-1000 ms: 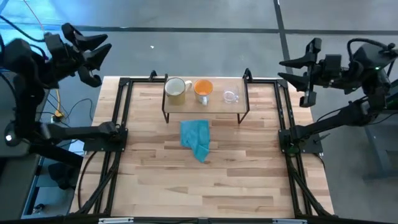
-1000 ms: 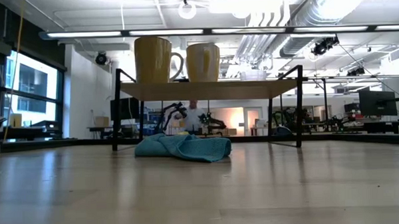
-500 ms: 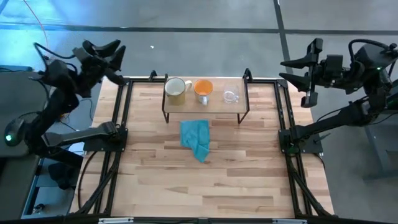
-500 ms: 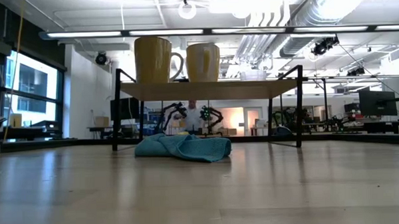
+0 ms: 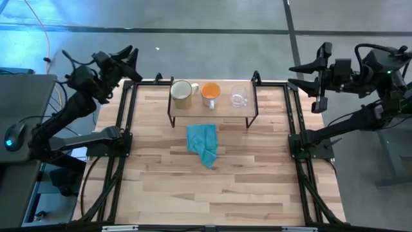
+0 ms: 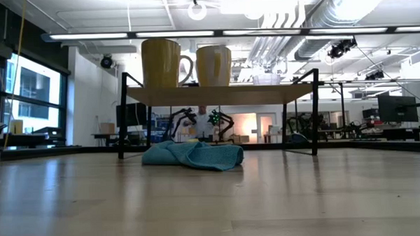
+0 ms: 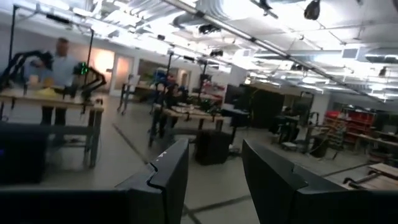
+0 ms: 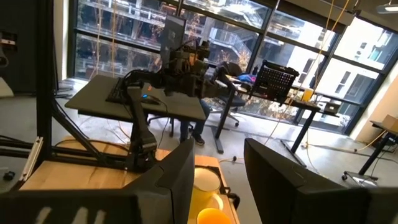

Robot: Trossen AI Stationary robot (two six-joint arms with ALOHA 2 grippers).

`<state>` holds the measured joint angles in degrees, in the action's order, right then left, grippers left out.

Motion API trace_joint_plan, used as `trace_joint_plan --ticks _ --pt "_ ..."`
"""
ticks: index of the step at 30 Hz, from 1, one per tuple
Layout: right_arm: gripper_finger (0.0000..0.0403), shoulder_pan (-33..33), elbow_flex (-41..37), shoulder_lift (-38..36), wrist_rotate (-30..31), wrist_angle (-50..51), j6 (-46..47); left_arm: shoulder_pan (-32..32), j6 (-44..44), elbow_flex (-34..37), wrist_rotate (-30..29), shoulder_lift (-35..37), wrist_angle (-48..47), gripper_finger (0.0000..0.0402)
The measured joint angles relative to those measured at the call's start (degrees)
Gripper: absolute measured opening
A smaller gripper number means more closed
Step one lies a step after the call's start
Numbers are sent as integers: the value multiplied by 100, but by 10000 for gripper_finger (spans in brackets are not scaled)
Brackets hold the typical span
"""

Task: Stack small to large cups/mugs on shelf
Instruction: Return to Home Position

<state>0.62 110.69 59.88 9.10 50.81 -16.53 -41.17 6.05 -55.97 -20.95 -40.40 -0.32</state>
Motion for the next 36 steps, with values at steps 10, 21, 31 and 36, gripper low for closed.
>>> trace_joint_plan --ticks 10,21,31,36 --pt "133 0 0 -81 -2 177 138 1338 -224 629 -1621 2 390 138" --pt "133 0 0 -111 -9 334 239 2771 -715 971 -1885 -2 1081 138" --pt "133 0 -42 -110 -76 430 450 3849 -1071 971 -918 -174 730 138" --pt "133 0 -474 -269 -112 339 555 3977 -1001 971 105 86 80 138"
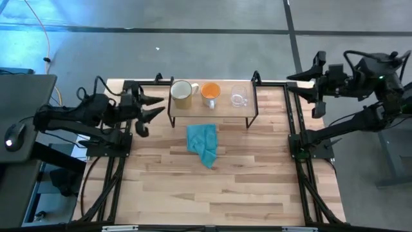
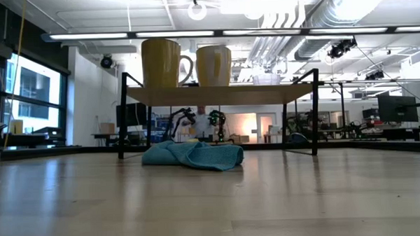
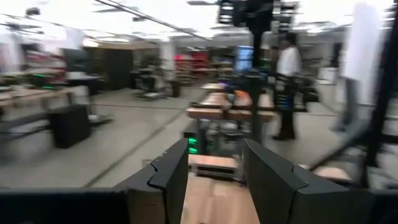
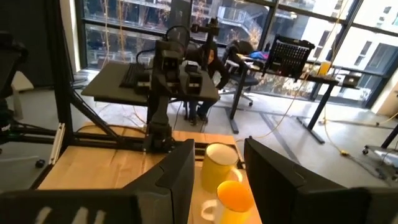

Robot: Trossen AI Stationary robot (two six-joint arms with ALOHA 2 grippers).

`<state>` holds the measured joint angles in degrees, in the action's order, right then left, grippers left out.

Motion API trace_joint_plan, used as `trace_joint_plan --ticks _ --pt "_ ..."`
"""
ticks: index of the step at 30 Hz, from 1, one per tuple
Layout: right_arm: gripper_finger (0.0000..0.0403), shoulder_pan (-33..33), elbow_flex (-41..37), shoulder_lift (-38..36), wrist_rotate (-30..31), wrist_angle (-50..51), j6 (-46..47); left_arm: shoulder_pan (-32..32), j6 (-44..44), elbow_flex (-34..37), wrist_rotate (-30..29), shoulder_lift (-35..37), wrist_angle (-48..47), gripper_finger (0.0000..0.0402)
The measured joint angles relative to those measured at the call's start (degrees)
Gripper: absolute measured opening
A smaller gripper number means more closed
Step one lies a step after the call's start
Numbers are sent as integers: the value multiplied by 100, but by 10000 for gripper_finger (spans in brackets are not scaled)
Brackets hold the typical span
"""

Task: Stack small to large cups/mugs on shelf
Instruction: Return to Home Position

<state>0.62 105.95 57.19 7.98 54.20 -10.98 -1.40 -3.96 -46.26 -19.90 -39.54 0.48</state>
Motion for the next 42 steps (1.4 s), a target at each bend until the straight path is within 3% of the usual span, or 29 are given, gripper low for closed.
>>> trace_joint_plan --ticks 6,12,19,25,42 --pt "133 0 -720 -299 -3 -583 318 -7 115 -2 942 743 -836 138" --pt "133 0 -1265 -566 -1 -1399 622 -8 126 -7 1322 1608 -1877 138" --pt "133 0 -1618 -681 -1 -2166 614 -8 256 -7 1657 2058 -2686 138" --pt "133 2 -1648 -656 102 -2250 771 -6 507 -4 1660 2299 -3473 138" --pt "133 2 -1648 -614 147 -2368 966 -8 576 294 1269 3380 -3727 138"
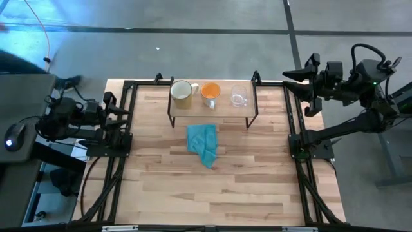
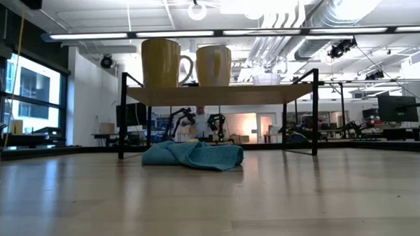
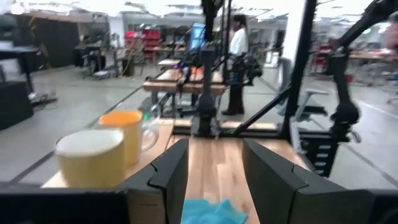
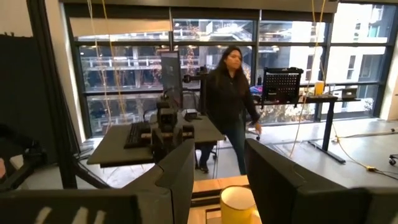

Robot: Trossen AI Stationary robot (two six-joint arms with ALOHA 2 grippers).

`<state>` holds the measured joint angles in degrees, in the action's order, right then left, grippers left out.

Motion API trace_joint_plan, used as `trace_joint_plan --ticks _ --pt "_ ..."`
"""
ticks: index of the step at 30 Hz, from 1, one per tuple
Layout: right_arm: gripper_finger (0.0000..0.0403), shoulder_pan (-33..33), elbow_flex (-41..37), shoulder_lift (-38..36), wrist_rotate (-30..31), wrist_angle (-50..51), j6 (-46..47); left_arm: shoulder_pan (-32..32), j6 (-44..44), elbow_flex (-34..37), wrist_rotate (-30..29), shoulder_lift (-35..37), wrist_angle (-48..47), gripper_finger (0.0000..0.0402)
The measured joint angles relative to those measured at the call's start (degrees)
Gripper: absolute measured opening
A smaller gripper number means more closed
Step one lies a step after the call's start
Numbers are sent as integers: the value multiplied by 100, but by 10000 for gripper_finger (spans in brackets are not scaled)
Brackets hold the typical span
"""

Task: Stack small to large cups/mugs on shelf
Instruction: Return to Home Position

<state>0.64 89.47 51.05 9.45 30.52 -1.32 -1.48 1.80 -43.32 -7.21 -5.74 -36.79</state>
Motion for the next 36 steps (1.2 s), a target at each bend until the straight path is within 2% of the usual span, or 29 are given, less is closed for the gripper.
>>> trace_joint_plan --ticks 7,16,32,36 --pt "133 0 0 -2 98 -50 5 0 151 541 -145 552 53 138" --pt "133 0 0 0 96 -26 46 0 349 838 -277 542 48 138" --pt "133 -1 0 31 94 89 45 2 335 2443 -120 538 3046 138" --pt "133 -1 0 30 92 155 138 2 329 2776 -120 536 3542 138"
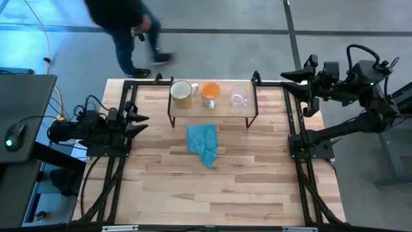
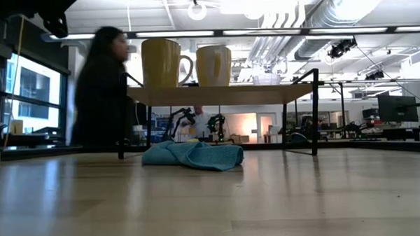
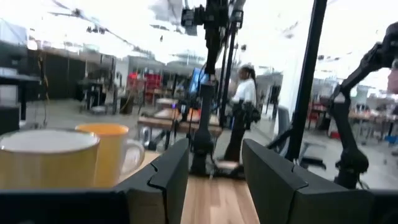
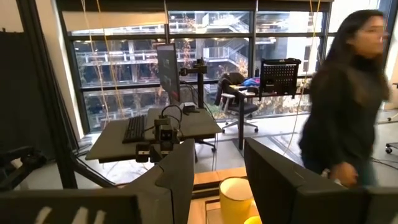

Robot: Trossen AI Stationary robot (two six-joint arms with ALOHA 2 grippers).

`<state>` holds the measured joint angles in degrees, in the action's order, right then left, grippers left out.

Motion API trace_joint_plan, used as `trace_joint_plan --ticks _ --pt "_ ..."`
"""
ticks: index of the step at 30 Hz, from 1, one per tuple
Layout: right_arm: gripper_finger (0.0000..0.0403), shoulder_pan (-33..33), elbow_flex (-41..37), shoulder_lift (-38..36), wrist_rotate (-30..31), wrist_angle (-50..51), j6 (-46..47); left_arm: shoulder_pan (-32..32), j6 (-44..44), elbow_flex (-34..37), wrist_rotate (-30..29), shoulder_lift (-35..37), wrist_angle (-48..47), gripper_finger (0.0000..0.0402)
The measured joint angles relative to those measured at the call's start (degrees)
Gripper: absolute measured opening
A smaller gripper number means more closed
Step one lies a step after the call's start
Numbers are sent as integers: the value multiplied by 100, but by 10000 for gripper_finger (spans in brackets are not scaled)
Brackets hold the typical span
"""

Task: Stack small to large cups/mugs on shelf
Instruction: Return to Home Position

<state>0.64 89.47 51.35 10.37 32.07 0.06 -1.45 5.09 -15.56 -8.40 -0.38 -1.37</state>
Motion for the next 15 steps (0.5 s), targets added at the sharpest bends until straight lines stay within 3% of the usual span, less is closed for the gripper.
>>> trace_joint_plan --ticks 15 --pt "133 60 0 -8 -2 -15 17 -2 -55 1228 -58 2 2142 138"
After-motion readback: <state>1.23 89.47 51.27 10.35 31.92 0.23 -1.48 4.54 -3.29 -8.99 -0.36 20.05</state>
